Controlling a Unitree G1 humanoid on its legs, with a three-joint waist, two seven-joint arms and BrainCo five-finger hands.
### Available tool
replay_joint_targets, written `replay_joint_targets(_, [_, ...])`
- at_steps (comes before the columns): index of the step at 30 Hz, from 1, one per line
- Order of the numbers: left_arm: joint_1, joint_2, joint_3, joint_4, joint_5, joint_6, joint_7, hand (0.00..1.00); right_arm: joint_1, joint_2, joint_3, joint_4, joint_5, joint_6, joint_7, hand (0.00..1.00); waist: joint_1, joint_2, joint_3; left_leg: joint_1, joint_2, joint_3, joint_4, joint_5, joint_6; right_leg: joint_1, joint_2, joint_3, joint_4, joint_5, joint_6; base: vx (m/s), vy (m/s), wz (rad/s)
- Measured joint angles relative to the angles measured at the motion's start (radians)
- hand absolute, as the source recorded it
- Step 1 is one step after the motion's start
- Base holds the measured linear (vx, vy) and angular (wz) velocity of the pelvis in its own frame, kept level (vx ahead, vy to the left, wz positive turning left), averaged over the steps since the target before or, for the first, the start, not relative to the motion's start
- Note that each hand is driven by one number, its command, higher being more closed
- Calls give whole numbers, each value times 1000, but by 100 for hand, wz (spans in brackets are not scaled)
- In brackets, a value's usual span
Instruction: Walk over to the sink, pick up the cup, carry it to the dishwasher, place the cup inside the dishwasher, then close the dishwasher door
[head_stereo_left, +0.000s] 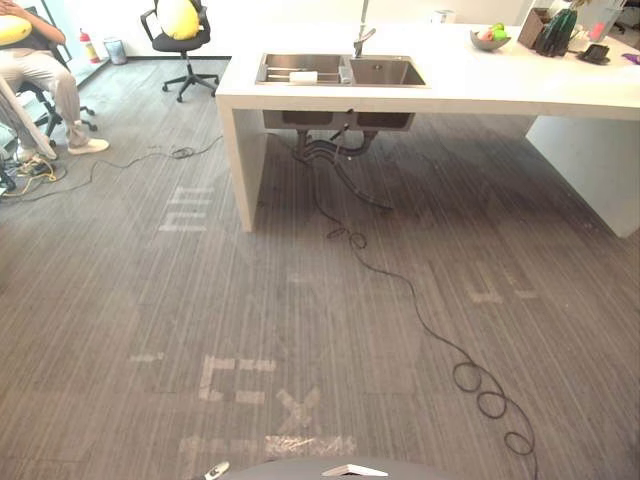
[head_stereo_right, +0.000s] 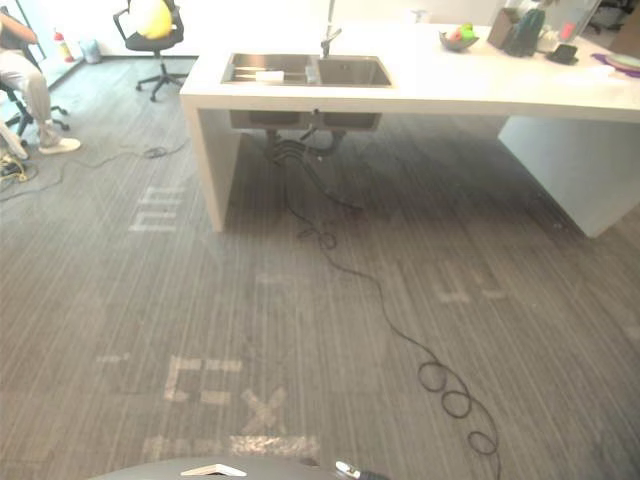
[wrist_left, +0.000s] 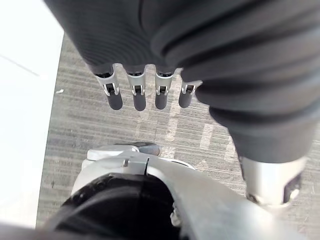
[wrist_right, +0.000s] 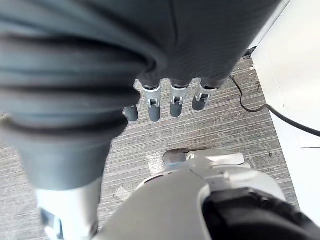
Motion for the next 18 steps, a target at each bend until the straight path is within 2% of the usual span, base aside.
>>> replay_joint_targets(2, [-5, -1, -21, 0, 43, -29, 30, 0, -3, -1, 4, -3, -3, 1, 9, 0, -1, -5, 3, 0, -1, -1, 0, 0, -1, 0, -1, 0, -1, -1, 1, -36, 3, 0])
replay_joint_targets(6, [-7, -1, -38, 0, 72, -50, 55, 0, -4, -10, 33, -9, -4, 6, 61, 0, -3, -6, 3, -1, -2, -7, 0, -1, -3, 0, -3, -8, -2, -1, 1, -16, 0, 3])
replay_joint_targets(10, [-7, 0, -38, 0, 77, -53, 58, 0, -5, -11, 44, -17, -4, 33, 101, 0, -2, -10, 2, -8, -5, -20, 0, 1, -4, 0, -6, -25, -2, -1, 1, 6, 2, 11])
replay_joint_targets(18, [-5, 4, -32, 1, 78, -53, 79, 0, -21, -8, 62, -4, -4, 69, 102, 0, -3, -18, 2, -6, -9, -21, 0, 5, 3, 3, -10, -27, -1, 1, -2, 3, 1, 1])
